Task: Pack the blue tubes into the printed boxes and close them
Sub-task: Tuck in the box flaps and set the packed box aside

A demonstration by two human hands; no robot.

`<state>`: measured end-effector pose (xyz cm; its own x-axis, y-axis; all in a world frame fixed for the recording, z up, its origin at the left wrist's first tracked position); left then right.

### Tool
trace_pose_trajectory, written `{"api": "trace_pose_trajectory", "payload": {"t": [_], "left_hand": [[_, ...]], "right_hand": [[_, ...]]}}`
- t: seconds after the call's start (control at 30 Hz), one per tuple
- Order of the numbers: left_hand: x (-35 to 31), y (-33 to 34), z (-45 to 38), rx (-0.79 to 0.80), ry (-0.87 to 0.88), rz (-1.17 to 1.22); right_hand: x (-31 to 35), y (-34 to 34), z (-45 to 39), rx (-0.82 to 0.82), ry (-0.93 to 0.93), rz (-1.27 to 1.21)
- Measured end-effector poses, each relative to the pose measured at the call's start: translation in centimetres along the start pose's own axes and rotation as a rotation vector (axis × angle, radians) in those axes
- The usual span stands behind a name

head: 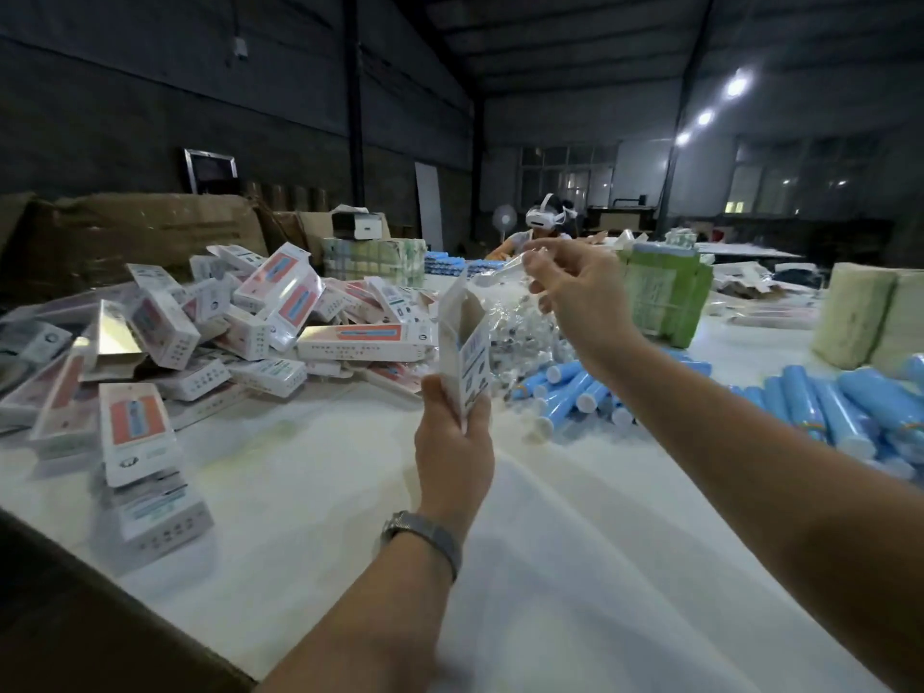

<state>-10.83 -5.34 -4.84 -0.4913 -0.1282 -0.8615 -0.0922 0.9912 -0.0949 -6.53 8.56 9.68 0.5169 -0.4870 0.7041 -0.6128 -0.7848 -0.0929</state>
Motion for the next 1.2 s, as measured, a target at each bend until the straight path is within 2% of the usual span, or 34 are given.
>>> {"api": "trace_pose_trajectory", "payload": {"t": [0.07,0.17,0.3,0.43,0.73,0.87,0.97,1.03,1.2], "left_hand": [[-0.1,0.2,0.1,0.026,-0.002,0.006],[-0.3,0.3,0.4,0.071,0.016,0.029],[-1.1,0.8,1.1,0.136,0.053,0.035],[-1.2,1.1,1.4,0.192,0.052,0.004],[-1.8,2.0,2.1,0.38,0.118,-0.025],[-2.1,2.1,2.4,0.421,0.092,0.017],[-2.1,2.3,2.7,0.484,0.075,0.045],[-2.1,2.5,2.9,0.519,0.077,0.081],[-2.8,2.3,3.4,0.508,0.165,0.125]], "right_hand": [[3.2,-1.8,1.5,-0.011,-0.058,-0.075],[6.7,-3.0,3.9,0.033,-0.179,-0.016],[8.2,-2.6,5.3,0.092,-0.275,0.253],[9.2,-2.5,5.1,0.057,-0.419,0.464],[8.3,-3.7,5.4,0.078,-0.413,0.465],[6.1,-3.7,6.1,0.138,-0.461,0.617],[3.9,-4.0,6.7,0.162,-0.428,0.721],[2.7,-4.2,7.1,0.174,-0.367,0.66],[1.8,-3.2,8.1,0.147,-0.049,0.159]]}}
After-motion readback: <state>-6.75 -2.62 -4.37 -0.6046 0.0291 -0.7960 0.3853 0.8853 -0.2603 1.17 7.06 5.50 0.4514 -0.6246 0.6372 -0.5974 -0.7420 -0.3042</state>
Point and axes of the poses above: each hand's wrist, its own z-axis away from the middle knuckle, its own y-axis out of the palm, x = y × z, the point moved 5 cm from there along -z, towards the middle knuckle, and after that the axes turned 5 degrees about -z, right-handed, at the moved point
